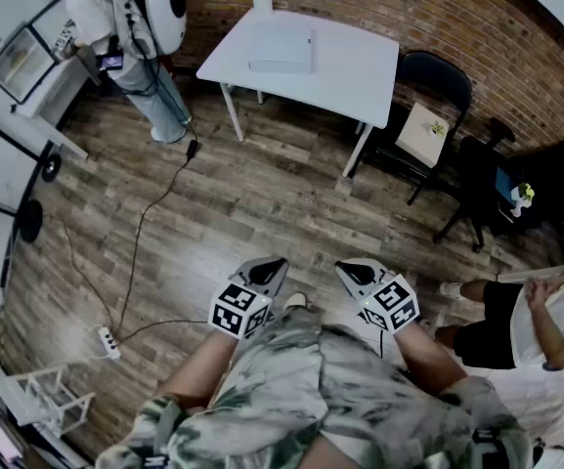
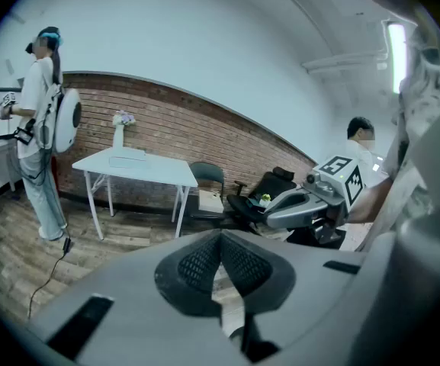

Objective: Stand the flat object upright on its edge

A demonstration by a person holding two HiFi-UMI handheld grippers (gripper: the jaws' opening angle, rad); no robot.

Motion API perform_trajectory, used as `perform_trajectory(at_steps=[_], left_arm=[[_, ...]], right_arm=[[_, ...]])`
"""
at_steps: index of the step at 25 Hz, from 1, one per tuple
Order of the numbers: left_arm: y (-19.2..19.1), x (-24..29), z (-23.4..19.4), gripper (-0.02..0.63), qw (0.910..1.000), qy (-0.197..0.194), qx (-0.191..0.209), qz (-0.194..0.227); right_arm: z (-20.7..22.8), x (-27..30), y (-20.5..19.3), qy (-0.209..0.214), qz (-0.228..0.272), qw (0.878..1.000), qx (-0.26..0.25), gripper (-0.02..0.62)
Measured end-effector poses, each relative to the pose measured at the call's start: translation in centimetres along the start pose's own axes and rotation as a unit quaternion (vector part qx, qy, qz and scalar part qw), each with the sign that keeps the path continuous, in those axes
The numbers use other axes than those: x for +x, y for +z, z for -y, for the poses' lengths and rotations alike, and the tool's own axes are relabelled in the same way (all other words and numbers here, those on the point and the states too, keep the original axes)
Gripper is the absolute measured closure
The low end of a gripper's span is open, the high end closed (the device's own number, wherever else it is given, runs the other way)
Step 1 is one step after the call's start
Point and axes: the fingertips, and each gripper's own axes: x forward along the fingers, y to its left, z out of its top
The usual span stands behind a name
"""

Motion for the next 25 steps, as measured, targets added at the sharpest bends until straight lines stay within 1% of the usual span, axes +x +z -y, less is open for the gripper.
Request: perform_trajectory(at_steps=[4,8,13,16,18,22,25], left_arm=[[-0.9,-1.0,2.5,0.581,0.9999,0.011,-0.010,0.009],[-2.4,-1.8,4.9,0.581,0.9992,0.026,-0.028,0.010],[-2.9,-2.4,6.8,0.581,0.9982,0.037,-0.044,0.015],[-2.6,-2.2,6.3,0.581,0.9984,0.034,-0.043,0.014],[-2.0,-1.9,5.4,0.581,0.9988,0.030,-0.034,0.017],[-0.1,-1.3,2.7,0.580,0.9996,0.025,-0.010,0.013],[1.4,-1.4,0.3,0.578,0.9997,0.017,-0.001,0.015]], right_arm=[[-1.2,-2.4,-0.8,0.008,0.012,1.000,-0.006,0.575],[-2.7,-4.3,-3.3,0.021,0.015,1.000,0.012,0.575],[-2.7,-5.6,-5.2,0.026,0.017,0.999,0.033,0.575],[-1.9,-5.5,-5.0,0.019,0.019,0.999,0.034,0.575],[-1.0,-5.1,-4.3,0.012,0.025,0.999,0.040,0.575],[0.5,-3.3,-1.9,0.008,0.037,0.998,0.053,0.574],[1.6,-1.6,0.2,-0.011,0.046,0.998,0.052,0.572]])
